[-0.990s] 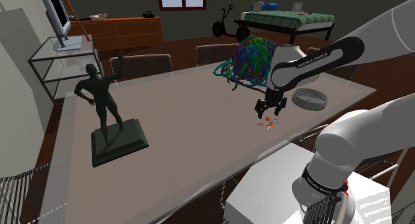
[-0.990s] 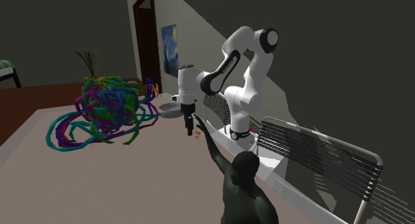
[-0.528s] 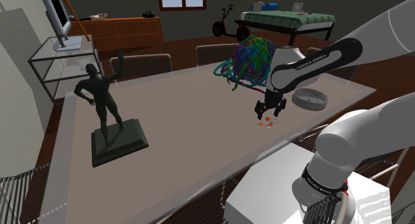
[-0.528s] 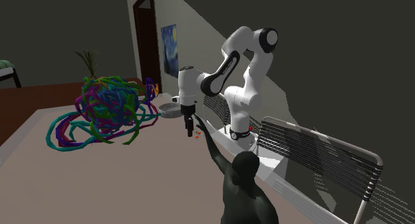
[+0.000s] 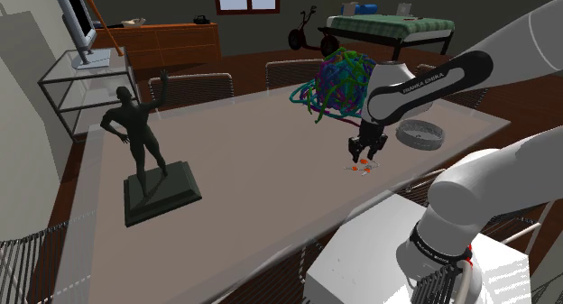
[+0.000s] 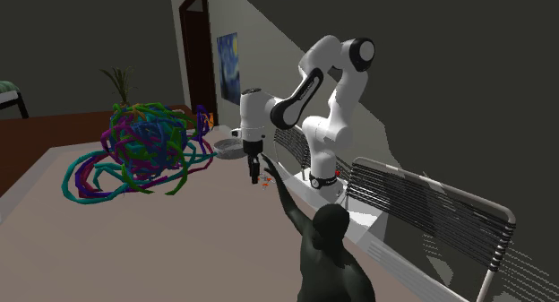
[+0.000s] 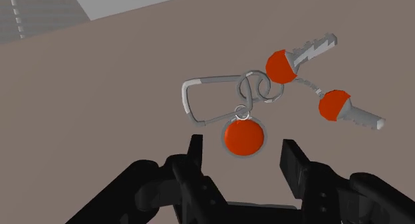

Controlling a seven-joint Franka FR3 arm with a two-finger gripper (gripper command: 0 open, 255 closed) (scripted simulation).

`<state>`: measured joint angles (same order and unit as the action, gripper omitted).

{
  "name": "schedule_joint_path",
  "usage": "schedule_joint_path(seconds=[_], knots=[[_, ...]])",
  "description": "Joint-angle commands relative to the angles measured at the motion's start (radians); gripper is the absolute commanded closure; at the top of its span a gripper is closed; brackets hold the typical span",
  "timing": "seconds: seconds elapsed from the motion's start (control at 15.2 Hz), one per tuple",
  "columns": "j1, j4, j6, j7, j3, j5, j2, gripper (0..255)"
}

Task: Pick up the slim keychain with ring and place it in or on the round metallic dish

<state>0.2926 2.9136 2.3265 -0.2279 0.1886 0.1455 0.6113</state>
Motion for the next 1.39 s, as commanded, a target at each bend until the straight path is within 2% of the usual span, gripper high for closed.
schedule_joint_path(seconds=[0.0, 0.13, 1.32], knots=[[-0.002, 0.007, 0.001, 0.000, -0.001, -0.003, -0.003, 255], [-0.002, 0.004, 0.001, 0.001, 0.001, -0.002, -0.007, 255], [-0.009, -0.159, -0.317, 0.002, -0.029, -0.027, 0.150, 255]])
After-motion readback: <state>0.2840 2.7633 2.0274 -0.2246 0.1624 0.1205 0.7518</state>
